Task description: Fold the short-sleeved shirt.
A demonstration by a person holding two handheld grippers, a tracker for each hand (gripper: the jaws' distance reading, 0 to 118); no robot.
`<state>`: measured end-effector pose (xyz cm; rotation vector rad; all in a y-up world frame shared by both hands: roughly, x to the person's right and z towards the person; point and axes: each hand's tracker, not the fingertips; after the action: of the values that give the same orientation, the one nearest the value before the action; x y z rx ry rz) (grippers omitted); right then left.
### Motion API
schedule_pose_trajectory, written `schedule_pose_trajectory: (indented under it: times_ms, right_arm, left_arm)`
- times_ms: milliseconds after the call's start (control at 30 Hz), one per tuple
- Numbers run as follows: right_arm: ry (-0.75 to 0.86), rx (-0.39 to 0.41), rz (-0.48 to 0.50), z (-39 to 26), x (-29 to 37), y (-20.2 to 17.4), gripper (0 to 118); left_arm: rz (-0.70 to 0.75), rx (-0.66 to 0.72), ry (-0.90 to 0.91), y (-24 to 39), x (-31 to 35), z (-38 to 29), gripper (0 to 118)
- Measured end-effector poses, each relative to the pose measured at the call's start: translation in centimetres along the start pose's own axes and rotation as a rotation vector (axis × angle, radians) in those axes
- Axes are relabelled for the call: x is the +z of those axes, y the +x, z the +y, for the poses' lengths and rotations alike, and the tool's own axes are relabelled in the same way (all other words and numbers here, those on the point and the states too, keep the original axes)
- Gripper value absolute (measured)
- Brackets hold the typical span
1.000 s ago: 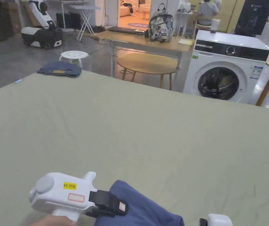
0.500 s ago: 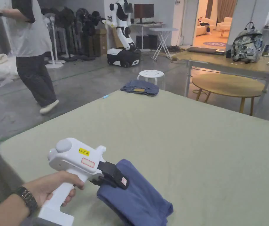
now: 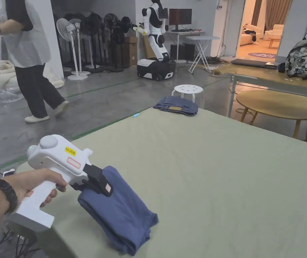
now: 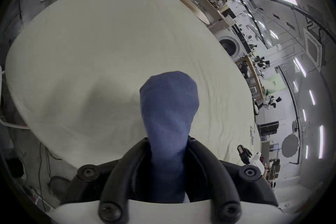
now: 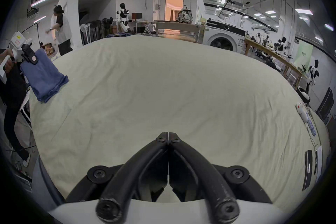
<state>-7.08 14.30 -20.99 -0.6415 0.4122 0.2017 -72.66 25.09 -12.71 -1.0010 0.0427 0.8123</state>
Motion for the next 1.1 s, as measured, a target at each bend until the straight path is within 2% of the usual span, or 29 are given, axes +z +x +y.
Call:
schedule_pose_trajectory:
  times_ms: [233, 267, 367, 433, 467, 533, 633, 667, 800, 933, 1033, 1100]
  right_arm:
    - [-0.012, 0.014, -0.001, -0.3, -0.6, -0.3, 0]
    - [-0.015, 0.013, 0.001, -0.4, -0.8, -0.3, 0]
    - [-0.022, 0.020, 0.007, -0.2, -0.8, -0.5, 0]
    - [-0.021, 0.021, 0.011, 0.1, -0.6, -0.6, 0]
    - [-0.018, 0.021, 0.013, 0.1, -0.6, -0.6, 0]
    - [-0.013, 0.024, 0.015, 0.0, -0.8, -0.4, 0]
    - [-0.003, 0.025, 0.016, 0.1, -0.7, -0.4, 0]
    - [0.000, 0.023, 0.015, 0.1, -0.7, -0.4, 0]
    - [0.017, 0.007, 0.010, 0.2, -0.3, 0.0, 0]
    - [0.044, -0.022, -0.007, 0.1, 0.2, 0.8, 0]
    - [0.069, -0.043, -0.027, 0.4, 0.9, 1.7, 0]
    - [0.081, -0.055, -0.041, 0.6, 1.5, 2.3, 0]
  left_arm:
    - [0.092, 0.013, -0.011, -2.8, -0.1, 2.1, 16]
    - [0.141, -0.006, -0.015, -0.9, -0.5, 0.4, 16]
    - [0.267, -0.055, -0.006, -0.1, -0.6, 0.3, 30]
    - [0.340, -0.066, 0.005, 1.2, -0.1, -0.4, 43]
    - [0.364, -0.066, 0.021, 1.3, 0.2, -0.4, 44]
    - [0.441, -0.055, 0.050, 0.8, 0.9, 0.1, 54]
    - [0.506, -0.096, 0.136, 1.3, 1.2, -0.7, 55]
    - [0.505, -0.098, 0.150, -0.2, 1.2, 0.5, 55]
    - [0.484, -0.119, 0.167, 0.7, -0.3, -1.2, 51]
    - [0.413, -0.203, 0.231, 2.7, -2.8, -3.8, 26]
    - [0.330, -0.231, 0.323, 4.9, -4.4, -5.9, 21]
    - [0.289, -0.271, 0.390, 6.9, -5.6, -7.4, 10]
